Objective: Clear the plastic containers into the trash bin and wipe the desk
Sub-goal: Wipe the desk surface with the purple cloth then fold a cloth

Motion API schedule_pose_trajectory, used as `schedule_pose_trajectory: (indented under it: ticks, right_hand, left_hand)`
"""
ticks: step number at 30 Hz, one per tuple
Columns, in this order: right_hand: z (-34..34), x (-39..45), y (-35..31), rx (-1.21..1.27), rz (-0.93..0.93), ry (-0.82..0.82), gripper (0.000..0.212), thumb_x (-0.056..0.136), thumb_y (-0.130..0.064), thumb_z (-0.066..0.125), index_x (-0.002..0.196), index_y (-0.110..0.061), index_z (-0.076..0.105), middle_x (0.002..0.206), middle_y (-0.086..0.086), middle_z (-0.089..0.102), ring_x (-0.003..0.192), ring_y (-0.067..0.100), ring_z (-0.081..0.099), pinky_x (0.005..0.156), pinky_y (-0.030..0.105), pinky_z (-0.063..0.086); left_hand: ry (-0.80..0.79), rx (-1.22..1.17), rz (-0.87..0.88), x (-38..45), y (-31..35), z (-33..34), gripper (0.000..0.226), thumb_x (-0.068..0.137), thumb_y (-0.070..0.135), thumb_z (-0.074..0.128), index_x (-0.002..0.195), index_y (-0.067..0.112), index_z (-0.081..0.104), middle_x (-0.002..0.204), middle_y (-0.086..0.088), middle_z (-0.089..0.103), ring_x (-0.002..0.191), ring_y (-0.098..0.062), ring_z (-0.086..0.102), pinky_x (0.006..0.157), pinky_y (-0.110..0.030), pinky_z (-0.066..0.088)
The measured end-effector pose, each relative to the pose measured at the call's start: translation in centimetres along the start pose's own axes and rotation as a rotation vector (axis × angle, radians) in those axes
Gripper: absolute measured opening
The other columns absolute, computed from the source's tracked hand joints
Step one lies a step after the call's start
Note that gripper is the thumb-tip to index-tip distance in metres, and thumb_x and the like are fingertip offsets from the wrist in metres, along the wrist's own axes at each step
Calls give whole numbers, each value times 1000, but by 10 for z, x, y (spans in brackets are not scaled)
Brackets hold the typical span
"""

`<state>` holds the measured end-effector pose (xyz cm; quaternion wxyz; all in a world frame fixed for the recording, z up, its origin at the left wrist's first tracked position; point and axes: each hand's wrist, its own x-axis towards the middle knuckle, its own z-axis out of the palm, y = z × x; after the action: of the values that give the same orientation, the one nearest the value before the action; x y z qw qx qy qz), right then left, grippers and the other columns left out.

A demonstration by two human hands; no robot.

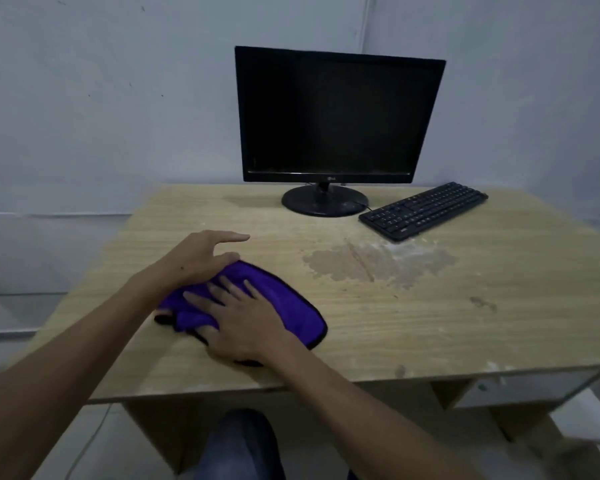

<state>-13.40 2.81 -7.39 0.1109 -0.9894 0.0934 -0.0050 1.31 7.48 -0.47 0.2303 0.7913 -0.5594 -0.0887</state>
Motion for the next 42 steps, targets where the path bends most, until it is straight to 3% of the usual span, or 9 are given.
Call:
schedule_pose_trajectory:
  ticks: [5,8,17,20,23,26,31,36,42]
  right_hand:
    - [-4,-32,28,-28,-246,-19,56,111,-44,31,164,-43,14,174,-8,9,160,14,-1,128,40,-6]
    - [-9,-68,63,-11,-225,-9,57,110,-43,36,163,-47,15,173,-14,10,160,8,-2,128,35,-6]
    - [-38,-192,191,-26,393,85,54,108,-55,30,158,-58,10,172,-17,8,160,10,3,130,42,4]
    - [-36,-192,187,-36,656,150,57,106,-61,24,161,-53,9,174,-12,8,161,17,4,128,45,3]
    - [-27,-164,149,-3,728,163,63,105,-64,20,164,-46,5,175,-6,1,161,23,-2,128,50,-3]
    - [-18,-133,108,-8,613,151,63,105,-62,21,164,-45,4,175,-5,-2,161,24,-5,128,51,-5]
    - [-12,-95,62,24,143,18,61,106,-62,28,163,-43,17,174,-6,5,161,17,-3,128,47,-7]
    - [-33,-122,59,187,-65,147,71,94,-67,59,157,-39,40,166,-8,36,153,11,28,124,34,10]
    - [-37,-170,66,-65,-180,258,60,80,-73,69,119,-28,61,129,-10,57,116,11,53,103,27,40]
  left_hand:
    - [8,-14,-51,-20,-27,-2,42,102,24,62,143,32,59,149,2,57,140,-19,50,100,-20,35]
    - [0,-41,-35,-19,-28,4,39,100,25,65,139,30,62,146,2,60,140,-18,50,102,-21,34]
    - [-56,-68,96,-6,40,34,42,100,29,65,142,35,60,148,6,58,141,-16,49,106,-25,38]
    - [-90,-90,123,-8,61,46,44,100,29,65,143,36,59,148,8,58,140,-13,50,105,-23,37]
    - [-111,-73,134,-14,76,54,46,100,31,64,144,39,56,150,9,56,140,-13,50,105,-23,38]
    - [-99,-45,128,-20,83,56,48,99,25,65,145,37,56,148,8,57,137,-13,52,99,-16,34]
    - [-156,0,37,-31,72,45,59,95,1,54,141,37,59,144,2,60,114,-12,62,81,-13,46]
    - [-265,140,-19,-51,59,36,46,100,11,54,140,32,59,150,2,55,121,-13,59,99,-26,50]
    - [-338,160,74,-71,58,16,56,88,31,76,138,44,56,160,12,35,145,-11,31,116,-34,30]
